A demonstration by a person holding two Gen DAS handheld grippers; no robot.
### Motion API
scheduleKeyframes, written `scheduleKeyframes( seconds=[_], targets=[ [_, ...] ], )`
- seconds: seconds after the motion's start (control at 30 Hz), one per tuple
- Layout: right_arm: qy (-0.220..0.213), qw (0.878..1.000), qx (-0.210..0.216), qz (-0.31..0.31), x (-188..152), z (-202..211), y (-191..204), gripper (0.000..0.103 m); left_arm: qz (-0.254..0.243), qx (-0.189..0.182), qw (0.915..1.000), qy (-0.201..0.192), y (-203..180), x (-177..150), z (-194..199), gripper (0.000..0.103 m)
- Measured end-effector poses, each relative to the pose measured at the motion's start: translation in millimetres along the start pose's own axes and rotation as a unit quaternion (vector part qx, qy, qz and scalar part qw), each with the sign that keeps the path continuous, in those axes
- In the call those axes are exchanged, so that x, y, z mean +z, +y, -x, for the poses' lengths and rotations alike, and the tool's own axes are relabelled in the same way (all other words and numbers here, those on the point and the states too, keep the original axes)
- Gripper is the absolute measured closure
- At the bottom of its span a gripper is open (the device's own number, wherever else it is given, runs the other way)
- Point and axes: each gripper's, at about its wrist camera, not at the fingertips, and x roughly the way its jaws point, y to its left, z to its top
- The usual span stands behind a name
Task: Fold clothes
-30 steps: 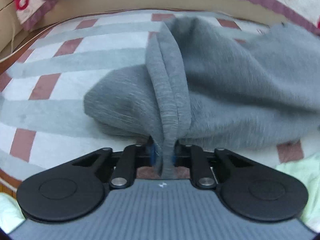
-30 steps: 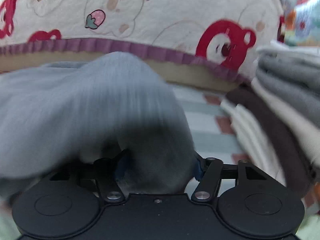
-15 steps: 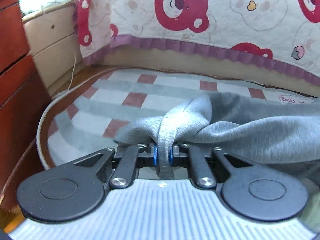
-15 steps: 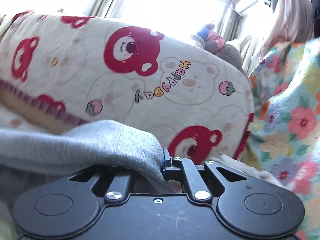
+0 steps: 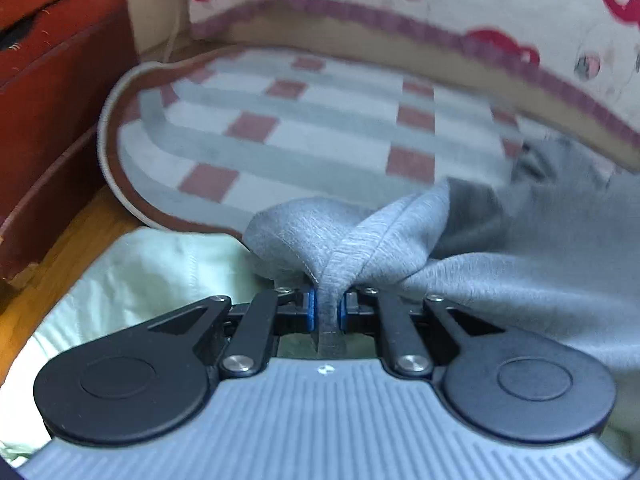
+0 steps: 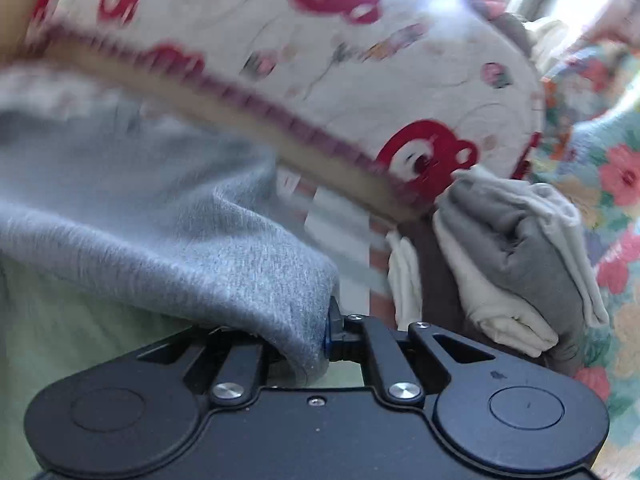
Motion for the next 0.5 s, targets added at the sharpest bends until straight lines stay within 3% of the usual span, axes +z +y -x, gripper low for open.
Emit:
scheduleKeyframes(
  seconds=[0.07, 0.17, 0.23, 0.3, 0.33, 0.5],
  targets=[
    [0.002, 1.000, 0.000, -0.007, -4.5, -0.3, 1.6, 0.095, -0.016, 0.005, 0.9999, 0.004, 1.1, -4.2, 5.9, 0.092],
    [0.038, 0.999, 0.006, -0.007, -28.6, -18.7, 12.6, 0.095, -0.009, 0.002, 0.9984, 0.056, 9.8, -18.6, -9.1, 0.084],
    [0.077, 0.997, 0.012, 0.015, -53.5, -37.3, 22.9, 0.094, -0.008, 0.017, 0.9970, 0.076, 14.1, -28.1, -15.1, 0.073],
    [0.084, 0.996, 0.016, 0.038, -69.9, -39.3, 27.5, 0.092, -0.018, 0.033, 0.9963, 0.077, 17.7, -33.7, -13.1, 0.063],
    [0.083, 0.996, 0.025, 0.033, -71.5, -35.7, 24.3, 0.085, -0.025, 0.038, 0.9967, 0.068, 18.5, -34.7, -8.4, 0.055],
    [0.074, 0.989, 0.120, -0.048, -67.9, -8.9, -10.9, 0.059, -0.044, 0.011, 0.9985, 0.029, 23.9, -32.4, 8.1, 0.048]
  ],
)
